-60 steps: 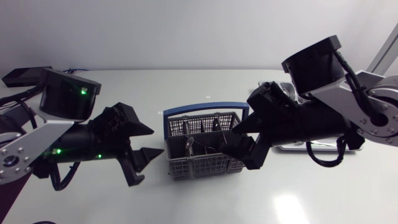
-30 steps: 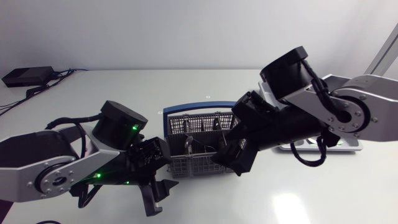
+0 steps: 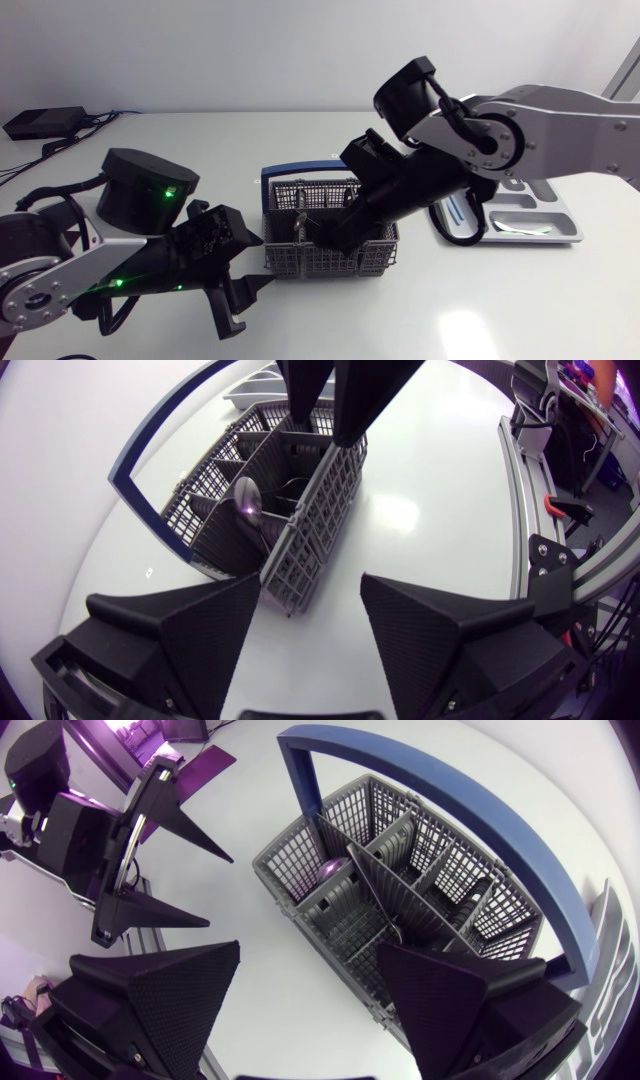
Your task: Unload the cutlery basket into the drawer organizer.
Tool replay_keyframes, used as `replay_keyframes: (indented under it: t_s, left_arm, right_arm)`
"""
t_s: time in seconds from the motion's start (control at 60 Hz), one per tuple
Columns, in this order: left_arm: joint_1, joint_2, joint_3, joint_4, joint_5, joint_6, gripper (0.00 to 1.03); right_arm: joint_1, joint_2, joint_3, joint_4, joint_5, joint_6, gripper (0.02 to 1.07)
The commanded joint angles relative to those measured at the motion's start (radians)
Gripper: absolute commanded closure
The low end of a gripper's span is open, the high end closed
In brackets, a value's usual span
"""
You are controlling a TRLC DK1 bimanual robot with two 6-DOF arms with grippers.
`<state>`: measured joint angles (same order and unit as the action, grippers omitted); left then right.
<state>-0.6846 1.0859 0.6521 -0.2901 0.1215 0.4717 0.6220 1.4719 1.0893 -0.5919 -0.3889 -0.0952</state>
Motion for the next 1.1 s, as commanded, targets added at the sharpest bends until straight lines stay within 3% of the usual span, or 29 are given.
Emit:
replay_keyframes:
  t_s: [0.0, 0.233, 0.683, 0.8, 0.95, 1.033, 1.083]
  left_arm:
    - [-0.007, -0.015, -0.023, -0.015, -0.005, -0.002, 0.32]
    - [-0.001, -0.024, 0.000, -0.018, -0.017, -0.002, 0.32]
    - [0.005, -0.029, -0.002, -0.026, -0.033, -0.002, 0.32]
    - [0.003, -0.029, 0.000, -0.027, -0.033, -0.002, 0.32]
    - [-0.006, -0.027, 0.000, -0.026, -0.042, -0.004, 0.32]
    - [-0.004, -0.027, -0.003, -0.026, -0.043, -0.004, 0.32]
    - [-0.004, -0.027, -0.005, -0.026, -0.043, -0.004, 0.32]
  right_arm:
    - [-0.007, 0.039, 0.032, -0.017, -0.013, 0.041, 0.09]
    - [0.004, 0.120, 0.081, -0.043, -0.059, 0.107, 0.07]
    - [0.012, 0.238, 0.159, -0.028, -0.010, 0.227, 0.08]
    - [-0.001, 0.242, 0.153, -0.005, -0.025, 0.244, 0.16]
    - [0.015, 0.240, 0.150, 0.041, 0.002, 0.290, 0.17]
    - [0.013, 0.231, 0.142, 0.075, 0.031, 0.313, 0.30]
    - [0.015, 0.219, 0.138, 0.086, 0.047, 0.318, 0.30]
